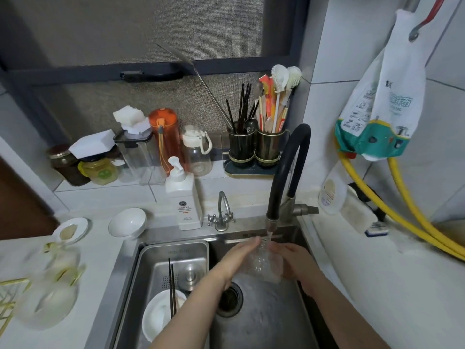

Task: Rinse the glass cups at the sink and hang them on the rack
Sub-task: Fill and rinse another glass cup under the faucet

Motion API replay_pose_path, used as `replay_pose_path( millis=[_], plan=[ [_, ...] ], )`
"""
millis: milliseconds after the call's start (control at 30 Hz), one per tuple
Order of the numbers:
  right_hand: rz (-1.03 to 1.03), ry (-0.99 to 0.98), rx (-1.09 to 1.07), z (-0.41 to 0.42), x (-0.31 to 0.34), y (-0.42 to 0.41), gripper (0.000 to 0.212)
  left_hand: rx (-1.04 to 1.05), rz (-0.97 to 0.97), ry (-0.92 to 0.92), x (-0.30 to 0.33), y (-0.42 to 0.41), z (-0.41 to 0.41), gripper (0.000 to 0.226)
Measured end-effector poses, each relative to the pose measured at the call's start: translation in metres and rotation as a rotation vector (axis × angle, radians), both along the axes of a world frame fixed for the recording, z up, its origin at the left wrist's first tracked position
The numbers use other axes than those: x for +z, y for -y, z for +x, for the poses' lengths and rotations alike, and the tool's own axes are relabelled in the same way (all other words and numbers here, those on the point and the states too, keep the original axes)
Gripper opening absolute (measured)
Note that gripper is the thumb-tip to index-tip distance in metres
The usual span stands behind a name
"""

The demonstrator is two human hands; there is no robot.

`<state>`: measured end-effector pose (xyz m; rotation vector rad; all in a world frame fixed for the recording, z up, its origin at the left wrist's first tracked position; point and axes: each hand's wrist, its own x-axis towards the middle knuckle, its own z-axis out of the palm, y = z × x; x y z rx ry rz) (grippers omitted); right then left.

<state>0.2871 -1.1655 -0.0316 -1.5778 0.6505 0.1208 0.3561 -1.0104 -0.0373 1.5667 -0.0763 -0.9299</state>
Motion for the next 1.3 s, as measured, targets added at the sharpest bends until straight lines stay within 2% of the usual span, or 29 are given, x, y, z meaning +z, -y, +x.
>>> replay_pose_path(
  millis=[100, 233, 267, 400, 467, 533, 633, 700, 800, 967, 1100, 1133, 1233, 1300],
  plan=[
    [-0.009, -0.105, 0.042, 0.007, 0.002, 0.003, 0.060, -0.021, 0.029, -0.090, -0.001, 0.001, -0.003, 0.065],
    [-0.101, -0.222, 0.063, 0.015, 0.006, 0.003, 0.063, -0.029, 0.047, -0.190, -0.005, 0.003, -0.006, 0.089],
    [-0.139, -0.219, 0.071, 0.016, 0.006, 0.004, 0.060, -0.035, 0.063, -0.210, -0.006, 0.004, -0.006, 0.092],
    [-0.355, -0.042, 0.178, 0.020, 0.005, 0.010, 0.025, -0.004, 0.108, -0.291, 0.002, 0.015, -0.012, 0.068],
    [-0.521, 0.061, 0.253, 0.021, 0.005, 0.014, 0.021, 0.034, 0.112, -0.363, 0.003, 0.022, -0.014, 0.075],
    [-0.598, 0.105, 0.280, 0.022, 0.003, 0.021, 0.024, 0.043, 0.097, -0.433, 0.003, 0.029, -0.016, 0.082],
    [-0.438, 0.103, 0.192, 0.022, 0.005, 0.031, 0.021, 0.067, 0.081, -0.496, 0.001, 0.036, -0.017, 0.080],
    [-0.199, 0.123, 0.060, 0.021, 0.007, 0.036, 0.019, 0.105, 0.056, -0.558, -0.003, 0.037, -0.014, 0.086],
    [0.107, 0.118, -0.066, 0.020, 0.004, 0.049, 0.030, 0.156, 0.015, -0.634, -0.007, 0.037, -0.008, 0.098],
    [0.179, 0.080, -0.159, 0.027, -0.009, 0.069, 0.032, 0.228, -0.076, -0.724, -0.011, 0.042, -0.003, 0.120],
    [0.154, 0.100, -0.201, 0.035, -0.004, 0.080, 0.019, 0.206, -0.083, -0.695, -0.006, 0.044, -0.006, 0.110],
    [0.123, 0.104, -0.214, 0.038, -0.003, 0.082, 0.024, 0.206, -0.072, -0.679, -0.005, 0.044, -0.007, 0.110],
    [0.009, 0.108, -0.211, 0.047, -0.005, 0.087, 0.059, 0.212, -0.049, -0.632, 0.003, 0.043, -0.011, 0.109],
    [-0.039, 0.129, -0.211, 0.053, -0.005, 0.090, 0.066, 0.210, -0.039, -0.603, 0.009, 0.041, -0.014, 0.109]
  ],
)
